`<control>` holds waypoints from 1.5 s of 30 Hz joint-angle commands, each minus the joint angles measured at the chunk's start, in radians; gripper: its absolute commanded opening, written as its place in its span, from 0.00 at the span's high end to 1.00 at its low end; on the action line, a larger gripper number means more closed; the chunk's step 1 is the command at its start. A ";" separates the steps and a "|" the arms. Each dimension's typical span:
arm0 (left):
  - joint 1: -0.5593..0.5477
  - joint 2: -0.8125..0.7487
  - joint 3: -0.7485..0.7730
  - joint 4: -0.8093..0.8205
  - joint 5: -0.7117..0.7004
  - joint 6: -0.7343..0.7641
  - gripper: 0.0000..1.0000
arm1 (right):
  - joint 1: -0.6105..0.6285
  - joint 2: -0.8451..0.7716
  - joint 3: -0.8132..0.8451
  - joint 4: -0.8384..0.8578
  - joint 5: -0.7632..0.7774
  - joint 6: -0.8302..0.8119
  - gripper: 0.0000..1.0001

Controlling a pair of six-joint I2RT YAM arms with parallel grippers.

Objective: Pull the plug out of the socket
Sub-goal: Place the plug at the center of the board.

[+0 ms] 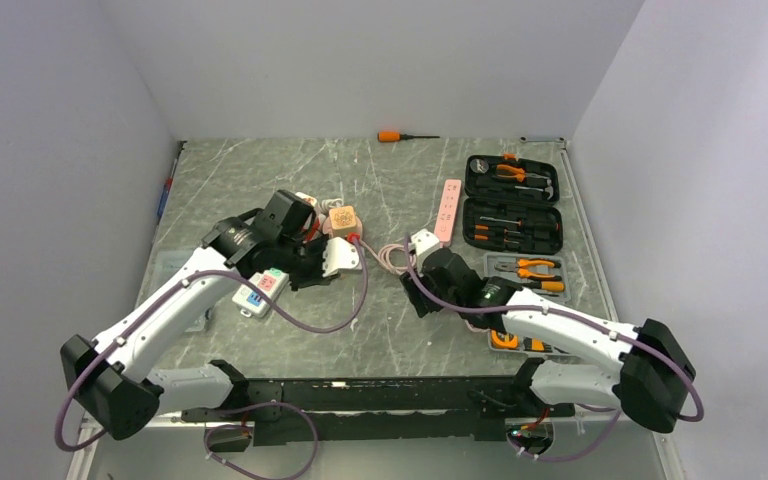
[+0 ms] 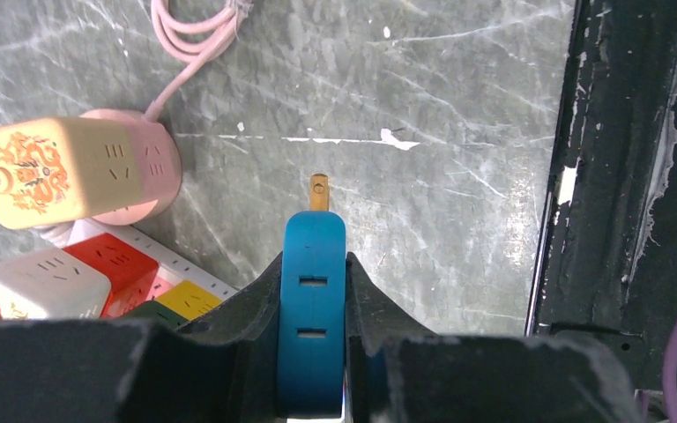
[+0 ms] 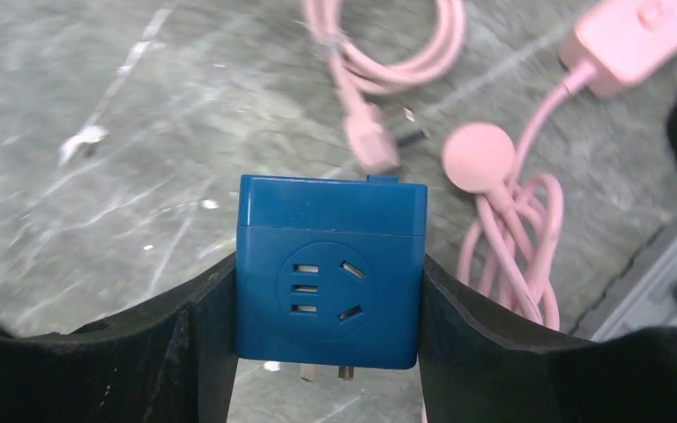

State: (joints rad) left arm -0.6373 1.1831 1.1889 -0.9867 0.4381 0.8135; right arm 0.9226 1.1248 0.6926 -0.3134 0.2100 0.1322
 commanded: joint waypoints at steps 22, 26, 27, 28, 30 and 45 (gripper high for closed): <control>-0.256 0.463 0.126 0.188 0.015 -0.205 1.00 | -0.100 0.013 -0.137 0.017 0.225 0.581 0.00; -0.268 0.472 0.086 0.277 0.044 -0.288 1.00 | -0.104 -0.108 -0.122 -0.014 0.223 0.578 0.00; -0.268 0.474 0.083 0.294 0.048 -0.313 1.00 | -0.105 -0.136 -0.110 -0.027 0.223 0.578 0.00; -0.269 0.476 0.083 0.309 0.053 -0.343 1.00 | -0.106 -0.165 -0.094 -0.042 0.225 0.577 0.00; -0.268 0.488 0.101 0.313 0.088 -0.419 1.00 | -0.106 -0.217 -0.057 -0.081 0.239 0.574 0.00; -0.296 0.600 0.027 0.523 0.062 -0.607 0.88 | -0.139 -0.268 0.181 -0.394 0.462 0.621 0.00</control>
State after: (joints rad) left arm -0.9138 1.7409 1.2098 -0.5598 0.5247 0.2497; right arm 0.7975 0.8787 0.8230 -0.6632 0.6067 0.6971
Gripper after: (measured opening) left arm 0.241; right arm 0.997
